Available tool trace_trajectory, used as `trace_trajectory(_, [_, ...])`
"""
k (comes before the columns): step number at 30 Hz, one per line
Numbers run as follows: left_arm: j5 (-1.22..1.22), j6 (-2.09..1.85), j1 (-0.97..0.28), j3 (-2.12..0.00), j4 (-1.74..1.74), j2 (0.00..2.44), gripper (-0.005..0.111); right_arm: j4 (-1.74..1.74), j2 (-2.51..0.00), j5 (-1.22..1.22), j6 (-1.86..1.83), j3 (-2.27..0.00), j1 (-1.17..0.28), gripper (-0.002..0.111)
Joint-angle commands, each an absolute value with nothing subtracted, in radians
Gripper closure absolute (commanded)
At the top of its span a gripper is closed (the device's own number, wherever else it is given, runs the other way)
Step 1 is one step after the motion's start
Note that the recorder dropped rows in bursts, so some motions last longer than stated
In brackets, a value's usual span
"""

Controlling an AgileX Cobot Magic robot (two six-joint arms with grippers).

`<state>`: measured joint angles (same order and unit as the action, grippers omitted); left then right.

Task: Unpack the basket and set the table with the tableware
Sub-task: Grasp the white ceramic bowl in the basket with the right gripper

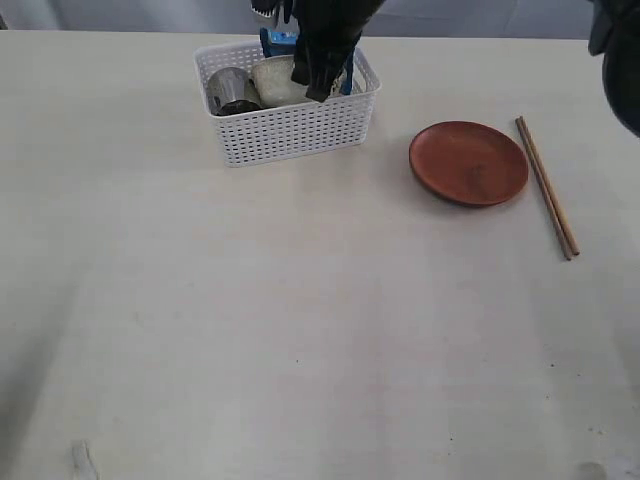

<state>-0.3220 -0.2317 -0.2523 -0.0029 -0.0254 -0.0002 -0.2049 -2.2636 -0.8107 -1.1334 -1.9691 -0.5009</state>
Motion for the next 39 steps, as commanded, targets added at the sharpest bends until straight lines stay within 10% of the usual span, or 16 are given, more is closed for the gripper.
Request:
trace_trajectory(1, [-0.323, -0.225, -0.258, 0.0, -0.032, 0.0, 0.107, -0.152, -2.282, -0.788, -1.083, -1.98, -0.501, 0.062])
trace_trajectory(9, [-0.323, -0.225, -0.258, 0.0, -0.032, 0.0, 0.107, -0.154, -2.322, -0.891, -1.076, -2.0, -0.505, 0.062])
trace_trajectory(17, [-0.323, -0.225, -0.258, 0.0, -0.032, 0.0, 0.107, -0.155, -2.322, -0.888, -1.126, -2.0, -0.529, 0.109])
trace_trajectory(39, [-0.323, -0.225, -0.258, 0.0, -0.032, 0.0, 0.107, -0.316, -2.158, -1.034, -1.15, -2.0, -0.574, 0.109])
